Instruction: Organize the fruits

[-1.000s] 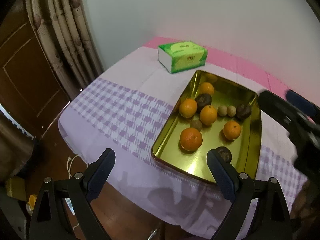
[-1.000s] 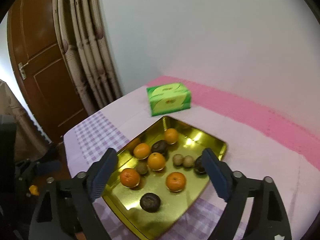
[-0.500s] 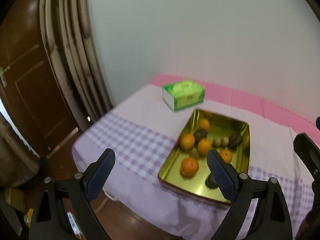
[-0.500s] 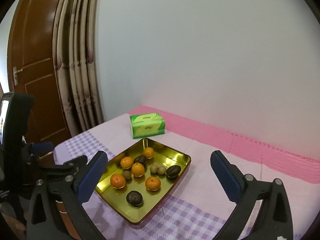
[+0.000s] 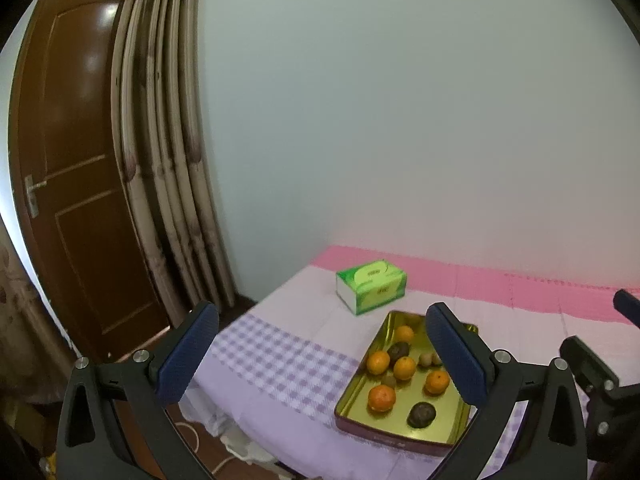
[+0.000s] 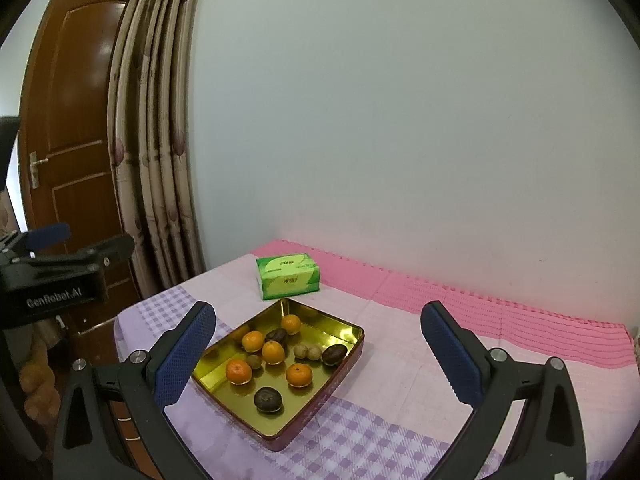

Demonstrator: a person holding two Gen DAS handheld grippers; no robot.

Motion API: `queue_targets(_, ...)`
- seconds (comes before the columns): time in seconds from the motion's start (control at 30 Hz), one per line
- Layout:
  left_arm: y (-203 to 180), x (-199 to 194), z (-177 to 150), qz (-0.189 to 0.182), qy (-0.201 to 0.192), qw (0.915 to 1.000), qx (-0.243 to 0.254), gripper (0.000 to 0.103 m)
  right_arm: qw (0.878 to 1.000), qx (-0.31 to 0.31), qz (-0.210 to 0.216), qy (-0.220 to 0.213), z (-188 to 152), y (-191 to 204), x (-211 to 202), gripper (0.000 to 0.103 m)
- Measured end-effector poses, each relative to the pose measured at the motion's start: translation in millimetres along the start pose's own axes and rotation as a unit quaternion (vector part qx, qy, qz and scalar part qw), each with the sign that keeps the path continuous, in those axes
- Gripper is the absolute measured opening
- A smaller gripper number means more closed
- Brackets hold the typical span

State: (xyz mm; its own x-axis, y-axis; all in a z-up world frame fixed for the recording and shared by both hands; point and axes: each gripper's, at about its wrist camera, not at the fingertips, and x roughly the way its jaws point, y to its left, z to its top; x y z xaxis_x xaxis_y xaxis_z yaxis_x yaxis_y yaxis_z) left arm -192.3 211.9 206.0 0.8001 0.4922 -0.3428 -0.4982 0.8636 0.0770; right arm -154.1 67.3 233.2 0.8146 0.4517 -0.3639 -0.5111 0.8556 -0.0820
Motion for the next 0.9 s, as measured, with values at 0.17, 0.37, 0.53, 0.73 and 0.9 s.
queue_targets(0.17,-2.9,-17.0,8.8,-0.036,-0.016,0.9992,0.007,0.103,1.000,-0.002,0.002,-0.006,1.9,3.0,-8.9,0.102)
queue_targets(0.37,-12.9,-34.2,12.4,-0.043,-0.035,0.9982,0.022,0.103,1.000,-0.014,-0.001,-0.015,4.4,8.8,-18.6,0.102)
queue_targets(0.53,-8.8,-33.4,15.0,-0.072,-0.015,0.9973,0.000,0.103,1.000,-0.014,-0.001,-0.015,4.0,9.2,-21.5,0.102)
queue_targets(0.73,-0.2,-29.8,17.0,-0.095,0.003,0.9950,-0.029,0.103,1.000,-0.014,0.002,-0.006,2.4,10.5,-21.2,0.102)
queue_targets(0.9,2.0,-30.0,17.3,-0.094,0.005,0.9948,-0.037,0.103,1.000,-0.017,0.005,-0.003,0.6,12.0,-20.7,0.102)
